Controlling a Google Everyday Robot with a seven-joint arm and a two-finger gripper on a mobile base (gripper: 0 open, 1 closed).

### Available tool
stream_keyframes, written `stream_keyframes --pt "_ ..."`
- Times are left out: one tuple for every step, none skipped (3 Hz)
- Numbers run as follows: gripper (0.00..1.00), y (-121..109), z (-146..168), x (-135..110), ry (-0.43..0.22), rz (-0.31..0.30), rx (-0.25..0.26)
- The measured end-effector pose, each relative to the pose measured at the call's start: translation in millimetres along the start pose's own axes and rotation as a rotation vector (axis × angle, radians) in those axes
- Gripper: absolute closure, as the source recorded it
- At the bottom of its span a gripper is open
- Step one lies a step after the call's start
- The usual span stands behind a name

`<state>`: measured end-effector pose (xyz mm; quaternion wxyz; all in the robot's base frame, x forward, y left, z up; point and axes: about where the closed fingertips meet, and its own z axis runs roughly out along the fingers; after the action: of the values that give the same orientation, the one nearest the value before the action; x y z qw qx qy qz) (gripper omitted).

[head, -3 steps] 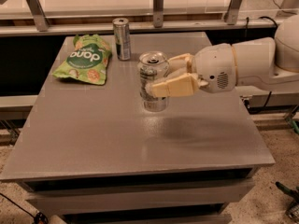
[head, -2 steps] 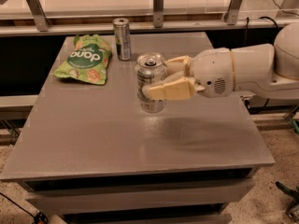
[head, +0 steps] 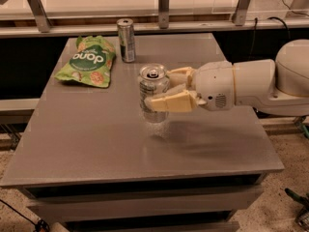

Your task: Place 7up can upright

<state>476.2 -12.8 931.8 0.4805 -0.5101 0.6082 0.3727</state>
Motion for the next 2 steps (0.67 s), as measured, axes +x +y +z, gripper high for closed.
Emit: stream_keyframes --pt "1.00 1 3 13 -0.022 0.000 -0.007" --pt "1.00 2 7 25 -0.025 0.004 -0.017"
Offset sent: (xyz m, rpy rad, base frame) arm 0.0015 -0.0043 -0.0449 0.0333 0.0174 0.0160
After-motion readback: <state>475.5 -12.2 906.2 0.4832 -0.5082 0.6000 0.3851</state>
